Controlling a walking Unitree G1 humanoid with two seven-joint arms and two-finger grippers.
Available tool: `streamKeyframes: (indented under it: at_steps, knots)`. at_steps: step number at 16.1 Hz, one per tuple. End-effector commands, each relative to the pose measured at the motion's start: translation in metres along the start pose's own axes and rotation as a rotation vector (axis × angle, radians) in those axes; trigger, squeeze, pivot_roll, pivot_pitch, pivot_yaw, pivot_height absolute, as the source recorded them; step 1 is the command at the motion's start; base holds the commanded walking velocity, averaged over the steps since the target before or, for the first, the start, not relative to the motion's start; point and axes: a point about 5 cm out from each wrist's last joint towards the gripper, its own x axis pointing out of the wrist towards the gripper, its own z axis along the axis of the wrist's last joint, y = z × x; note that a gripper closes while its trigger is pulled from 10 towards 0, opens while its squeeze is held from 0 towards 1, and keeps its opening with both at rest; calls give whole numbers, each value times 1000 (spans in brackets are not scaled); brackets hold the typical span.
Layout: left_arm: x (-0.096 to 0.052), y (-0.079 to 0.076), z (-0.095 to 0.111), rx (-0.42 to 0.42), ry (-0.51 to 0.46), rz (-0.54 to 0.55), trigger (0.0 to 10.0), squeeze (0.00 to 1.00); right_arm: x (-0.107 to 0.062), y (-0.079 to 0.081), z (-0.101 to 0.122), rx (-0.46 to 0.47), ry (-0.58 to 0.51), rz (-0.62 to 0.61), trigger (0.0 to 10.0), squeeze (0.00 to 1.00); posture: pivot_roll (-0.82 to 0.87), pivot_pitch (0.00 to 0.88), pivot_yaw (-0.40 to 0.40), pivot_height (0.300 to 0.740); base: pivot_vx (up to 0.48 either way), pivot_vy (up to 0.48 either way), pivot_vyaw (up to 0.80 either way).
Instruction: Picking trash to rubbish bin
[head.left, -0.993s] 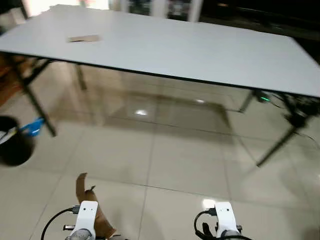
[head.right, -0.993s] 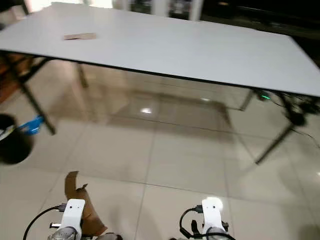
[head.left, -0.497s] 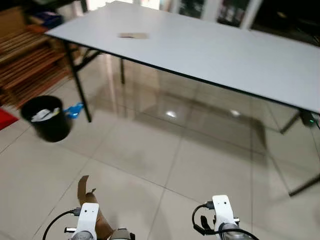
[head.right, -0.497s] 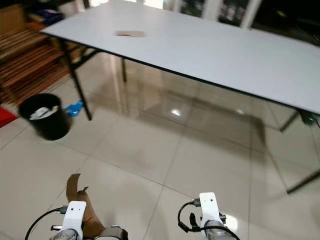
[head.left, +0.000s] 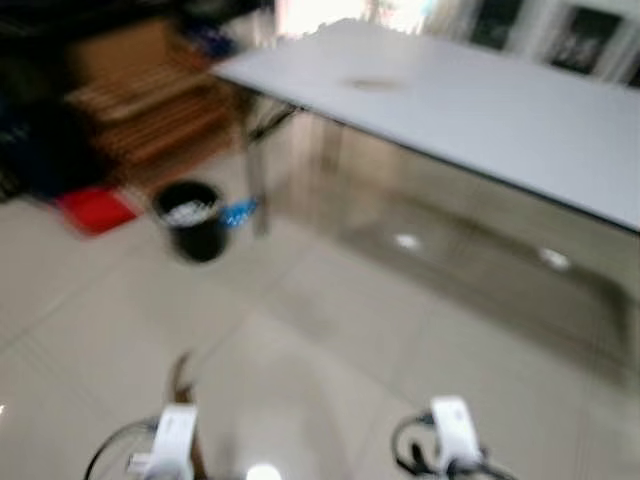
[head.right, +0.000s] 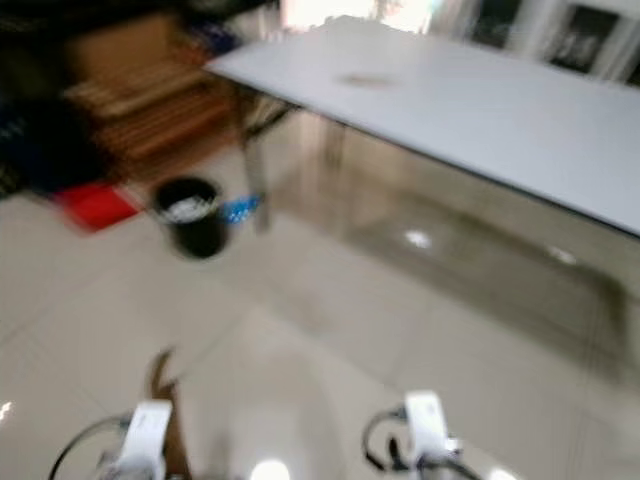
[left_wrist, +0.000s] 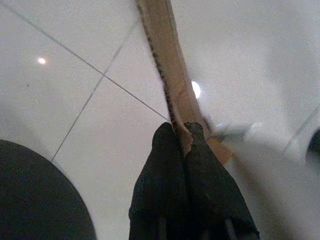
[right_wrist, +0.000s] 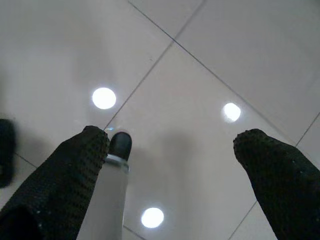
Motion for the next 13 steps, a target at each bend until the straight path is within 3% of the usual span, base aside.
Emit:
streamKeyframes:
  at_steps: [1,3,7,13]
  knots:
    - [-1,4,-10,4,29,9,10000,0,1,10,5,3,-12,23,10000,0,-13,89,-79,740,0,0,800]
    - [-2,4,-13,7,34,9,10000,0,1,10,4,3,-11,29,10000,0,-13,91,-79,740,0,0,800]
    - [-2,5,-15,24,49,16,10000,0,1,12,4,42,-14,45,10000,0,-14,92,-80,740,0,0,0]
    - [-1,7,-13,35,50,37,10000,0,1,17,8,61,-41,79,10000,0,-13,93,-79,740,383,0,0]
